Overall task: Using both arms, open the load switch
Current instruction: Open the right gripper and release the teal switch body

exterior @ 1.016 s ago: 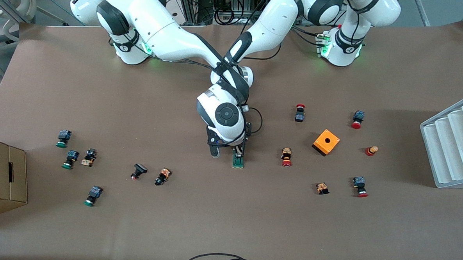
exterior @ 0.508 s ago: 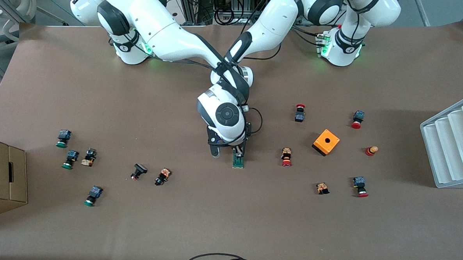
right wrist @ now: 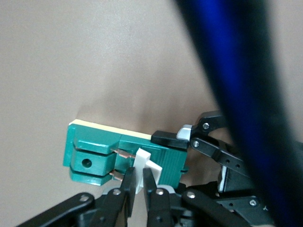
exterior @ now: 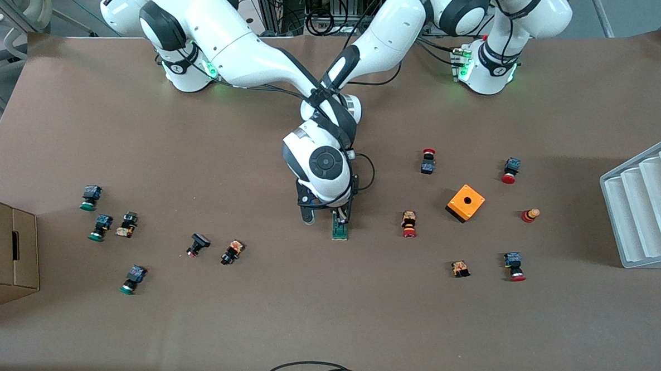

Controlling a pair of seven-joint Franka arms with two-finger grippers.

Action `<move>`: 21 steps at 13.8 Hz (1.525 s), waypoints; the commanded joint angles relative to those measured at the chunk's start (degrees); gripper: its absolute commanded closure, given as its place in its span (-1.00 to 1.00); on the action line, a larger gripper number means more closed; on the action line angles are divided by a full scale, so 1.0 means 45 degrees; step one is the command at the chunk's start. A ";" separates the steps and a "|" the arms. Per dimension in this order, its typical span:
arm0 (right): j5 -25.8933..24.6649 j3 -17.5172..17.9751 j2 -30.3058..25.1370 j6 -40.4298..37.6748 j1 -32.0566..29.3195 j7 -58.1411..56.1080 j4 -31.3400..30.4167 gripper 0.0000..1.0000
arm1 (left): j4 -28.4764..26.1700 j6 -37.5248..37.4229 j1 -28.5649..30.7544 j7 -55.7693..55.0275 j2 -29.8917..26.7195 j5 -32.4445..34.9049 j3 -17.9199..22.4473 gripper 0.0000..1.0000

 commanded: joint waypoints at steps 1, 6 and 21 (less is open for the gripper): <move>-0.0129 0.0009 0.0219 0.0469 0.0168 0.0019 -0.0243 0.70 | 0.0513 0.0093 -0.0056 0.0143 -0.0082 0.0101 -0.0013 -0.07; -0.0149 0.0009 0.0200 0.0488 0.0168 0.0019 -0.0224 0.70 | 0.0513 0.0093 -0.0056 0.0144 -0.0082 0.0101 -0.0013 -0.07; 0.1102 0.0009 -0.3683 -0.3040 -0.2232 -0.5812 -0.0145 -1.00 | 0.0493 0.0093 -0.0056 -0.0245 -0.0101 0.0100 -0.0149 -1.00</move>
